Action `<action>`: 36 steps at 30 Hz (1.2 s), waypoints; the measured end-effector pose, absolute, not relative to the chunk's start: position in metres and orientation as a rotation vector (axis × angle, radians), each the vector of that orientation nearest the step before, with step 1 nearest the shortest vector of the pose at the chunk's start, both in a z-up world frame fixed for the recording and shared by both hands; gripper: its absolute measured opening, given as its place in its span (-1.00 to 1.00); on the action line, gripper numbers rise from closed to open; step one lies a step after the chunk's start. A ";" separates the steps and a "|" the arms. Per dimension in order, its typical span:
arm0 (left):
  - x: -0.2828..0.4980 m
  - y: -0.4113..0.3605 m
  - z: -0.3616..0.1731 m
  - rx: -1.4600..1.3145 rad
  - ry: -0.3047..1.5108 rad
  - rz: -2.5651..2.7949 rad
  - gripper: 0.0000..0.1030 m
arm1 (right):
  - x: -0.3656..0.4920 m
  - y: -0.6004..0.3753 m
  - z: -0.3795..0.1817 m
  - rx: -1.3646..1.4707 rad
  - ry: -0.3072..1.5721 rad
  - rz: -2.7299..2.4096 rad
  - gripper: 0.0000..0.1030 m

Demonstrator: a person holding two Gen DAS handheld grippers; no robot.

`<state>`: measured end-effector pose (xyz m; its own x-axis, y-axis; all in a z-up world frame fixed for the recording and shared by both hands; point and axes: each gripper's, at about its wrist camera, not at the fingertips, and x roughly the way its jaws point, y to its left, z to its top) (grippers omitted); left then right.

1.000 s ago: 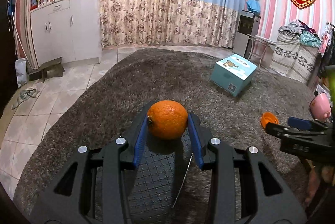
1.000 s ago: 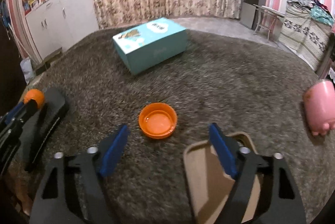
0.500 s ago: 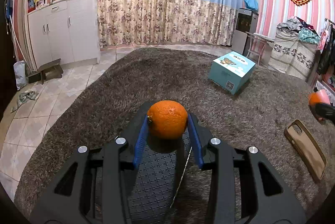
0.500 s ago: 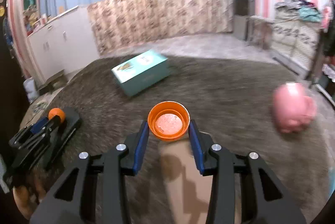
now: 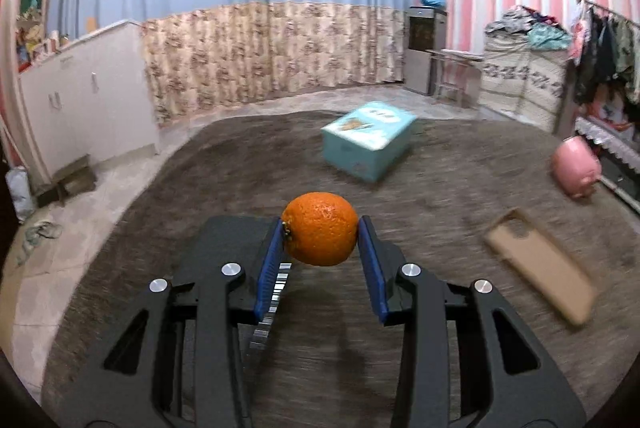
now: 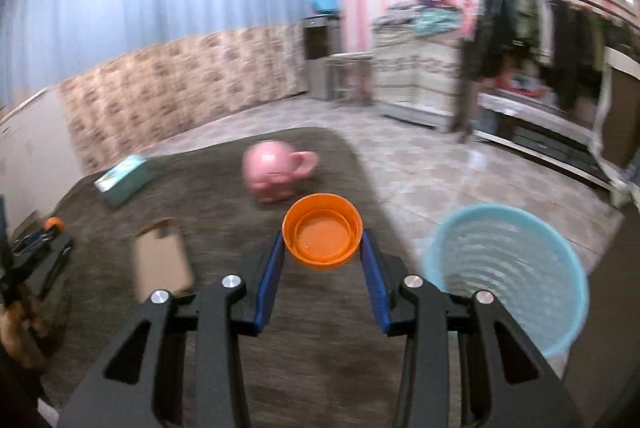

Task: Collect trash
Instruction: 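Carry the orange and orange lid over the basket, then open both tools to drop the orange and lid into the basket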

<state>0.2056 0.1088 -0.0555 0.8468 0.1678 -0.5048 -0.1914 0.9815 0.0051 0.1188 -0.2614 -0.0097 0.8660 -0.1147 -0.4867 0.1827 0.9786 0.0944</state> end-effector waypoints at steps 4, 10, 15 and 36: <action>0.197 0.058 -0.028 -0.024 0.477 0.086 -0.29 | 0.114 -0.299 -0.022 0.169 0.511 -0.228 -0.23; 0.193 -0.031 -0.001 0.031 0.423 -0.083 -0.29 | 0.113 -0.338 -0.031 0.176 0.516 -0.310 -0.23; 0.199 -0.111 0.006 0.045 0.413 -0.235 -0.29 | 0.107 -0.368 -0.034 0.202 0.521 -0.352 -0.23; 0.219 -0.355 -0.039 0.152 0.520 -0.659 -0.29 | 0.091 -0.481 -0.069 0.350 0.554 -0.554 -0.23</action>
